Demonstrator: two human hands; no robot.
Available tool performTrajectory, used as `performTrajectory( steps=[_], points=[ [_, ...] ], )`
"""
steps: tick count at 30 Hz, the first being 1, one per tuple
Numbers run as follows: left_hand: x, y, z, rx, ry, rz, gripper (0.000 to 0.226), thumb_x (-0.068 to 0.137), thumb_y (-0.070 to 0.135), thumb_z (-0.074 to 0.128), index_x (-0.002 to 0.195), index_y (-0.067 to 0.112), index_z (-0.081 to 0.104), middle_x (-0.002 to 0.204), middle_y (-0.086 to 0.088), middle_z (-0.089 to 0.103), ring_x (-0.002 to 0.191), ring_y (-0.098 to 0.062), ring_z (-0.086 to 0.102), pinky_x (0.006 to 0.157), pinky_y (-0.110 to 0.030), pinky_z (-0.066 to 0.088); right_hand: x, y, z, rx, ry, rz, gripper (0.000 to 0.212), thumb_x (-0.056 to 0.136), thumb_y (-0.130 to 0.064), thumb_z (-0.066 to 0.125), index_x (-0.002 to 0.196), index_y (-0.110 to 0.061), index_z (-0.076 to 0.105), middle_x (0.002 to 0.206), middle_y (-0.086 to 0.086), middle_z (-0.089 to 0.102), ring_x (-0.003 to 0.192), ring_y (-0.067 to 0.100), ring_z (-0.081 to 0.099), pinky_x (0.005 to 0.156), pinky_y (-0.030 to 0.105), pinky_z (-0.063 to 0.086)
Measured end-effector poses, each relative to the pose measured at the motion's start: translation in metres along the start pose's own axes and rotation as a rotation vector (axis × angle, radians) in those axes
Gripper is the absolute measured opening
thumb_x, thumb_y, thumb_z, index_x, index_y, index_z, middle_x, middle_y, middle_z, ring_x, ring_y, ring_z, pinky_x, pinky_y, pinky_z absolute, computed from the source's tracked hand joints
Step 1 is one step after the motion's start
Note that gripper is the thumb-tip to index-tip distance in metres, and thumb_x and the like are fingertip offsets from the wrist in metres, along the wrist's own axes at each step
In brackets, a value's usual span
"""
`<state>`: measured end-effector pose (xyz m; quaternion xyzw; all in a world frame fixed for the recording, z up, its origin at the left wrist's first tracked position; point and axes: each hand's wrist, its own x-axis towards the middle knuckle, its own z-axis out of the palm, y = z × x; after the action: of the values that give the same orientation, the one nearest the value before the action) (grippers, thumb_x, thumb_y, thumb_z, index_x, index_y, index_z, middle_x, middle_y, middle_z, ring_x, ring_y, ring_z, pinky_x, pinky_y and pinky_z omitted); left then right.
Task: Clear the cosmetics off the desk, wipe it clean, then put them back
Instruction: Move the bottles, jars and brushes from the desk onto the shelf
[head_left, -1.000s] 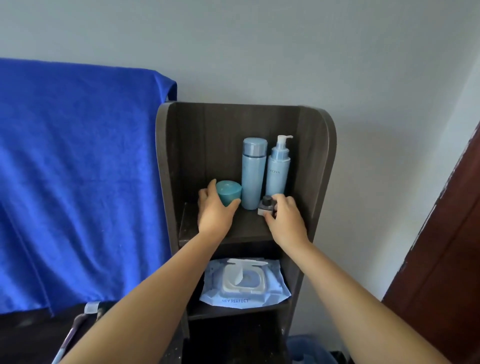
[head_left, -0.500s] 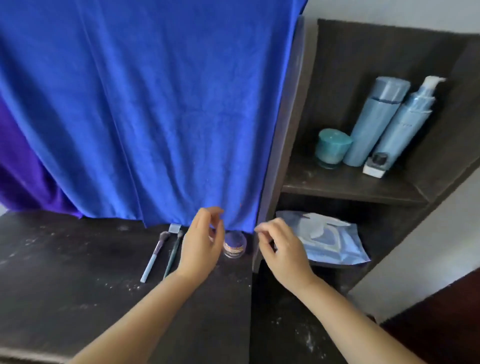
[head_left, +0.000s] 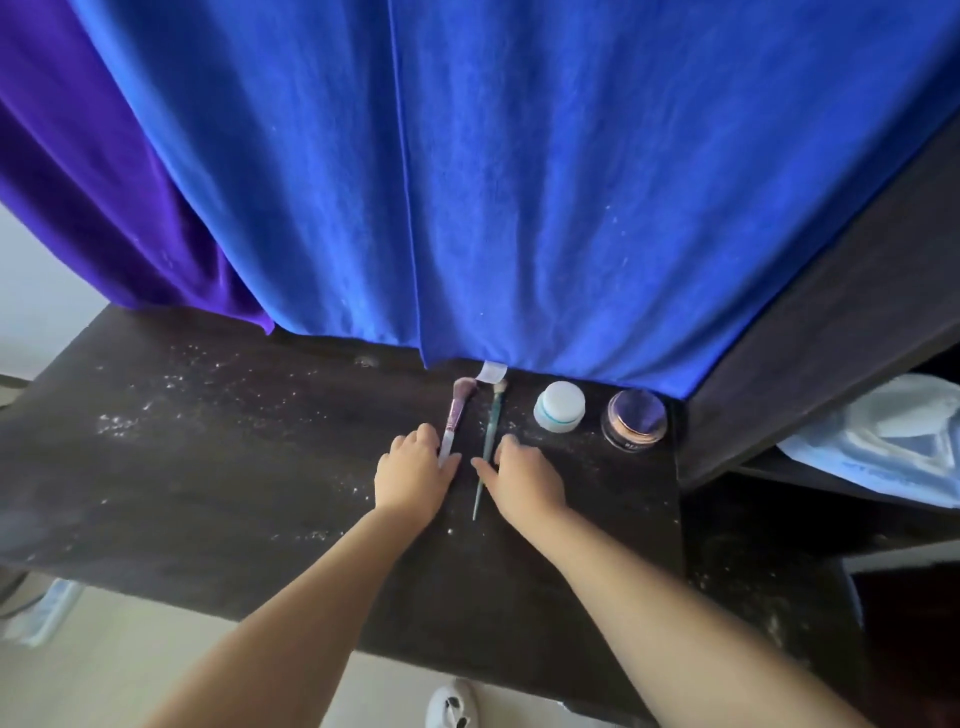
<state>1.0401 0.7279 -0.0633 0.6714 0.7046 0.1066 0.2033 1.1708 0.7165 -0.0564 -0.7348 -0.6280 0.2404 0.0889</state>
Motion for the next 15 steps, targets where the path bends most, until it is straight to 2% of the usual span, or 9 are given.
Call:
performTrajectory(
  steps=[2, 5, 9, 12, 13, 15],
  points=[
    [0.004, 0.002, -0.001, 0.101, -0.017, 0.001, 0.023, 0.091, 0.032, 0.046, 0.098, 0.009, 0.048, 0.105, -0.008, 0.062, 0.104, -0.029, 0.051, 0.08, -0.036, 0.037, 0.005, -0.005, 0.002, -0.002, -0.013, 0.078, 0.031, 0.09, -0.035, 0.054, 0.102, -0.007, 0.055, 0.107, 0.015, 0.065, 0.101, 0.034, 0.061, 0.075, 0.036, 0.048],
    [0.002, 0.006, -0.008, 0.053, -0.018, -0.025, 0.018, 0.091, 0.027, 0.045, 0.094, 0.009, 0.048, 0.099, -0.013, 0.063, 0.099, -0.033, 0.054, 0.078, -0.037, 0.038, 0.006, -0.005, -0.006, 0.048, -0.008, 0.133, 0.028, 0.088, -0.027, 0.054, 0.102, -0.003, 0.058, 0.107, 0.017, 0.064, 0.101, 0.034, 0.06, 0.073, 0.034, 0.047],
    [-0.013, 0.02, -0.024, -0.14, 0.099, 0.042, 0.015, 0.089, 0.025, 0.05, 0.085, 0.011, 0.045, 0.089, -0.011, 0.06, 0.091, -0.033, 0.053, 0.069, -0.037, 0.038, -0.012, 0.004, -0.037, 0.153, 0.092, 0.033, 0.017, 0.088, -0.025, 0.054, 0.085, -0.008, 0.055, 0.093, 0.018, 0.066, 0.088, 0.035, 0.062, 0.064, 0.031, 0.04],
    [-0.028, 0.054, -0.045, -0.281, 0.207, 0.19, 0.015, 0.087, 0.024, 0.054, 0.083, 0.011, 0.047, 0.078, -0.002, 0.053, 0.083, -0.025, 0.05, 0.064, -0.036, 0.038, -0.037, 0.014, -0.08, 0.229, 0.216, -0.087, 0.018, 0.087, -0.023, 0.056, 0.082, -0.006, 0.055, 0.079, 0.014, 0.068, 0.078, 0.035, 0.062, 0.067, 0.039, 0.047],
    [-0.033, 0.07, -0.054, -0.326, 0.243, 0.237, 0.015, 0.087, 0.024, 0.054, 0.081, 0.012, 0.046, 0.077, 0.001, 0.05, 0.08, -0.022, 0.049, 0.063, -0.035, 0.038, -0.046, 0.02, -0.097, 0.272, 0.274, -0.133, 0.017, 0.087, -0.022, 0.058, 0.079, -0.007, 0.054, 0.072, 0.009, 0.067, 0.074, 0.03, 0.062, 0.069, 0.039, 0.048],
    [-0.043, 0.108, -0.073, -0.421, 0.3, 0.322, 0.016, 0.088, 0.024, 0.055, 0.078, 0.018, 0.043, 0.073, 0.005, 0.048, 0.073, -0.017, 0.046, 0.061, -0.031, 0.035, -0.067, 0.034, -0.137, 0.34, 0.417, -0.2, 0.017, 0.086, -0.018, 0.06, 0.074, -0.013, 0.05, 0.058, -0.009, 0.056, 0.059, 0.005, 0.055, 0.067, 0.028, 0.043]
  ],
)
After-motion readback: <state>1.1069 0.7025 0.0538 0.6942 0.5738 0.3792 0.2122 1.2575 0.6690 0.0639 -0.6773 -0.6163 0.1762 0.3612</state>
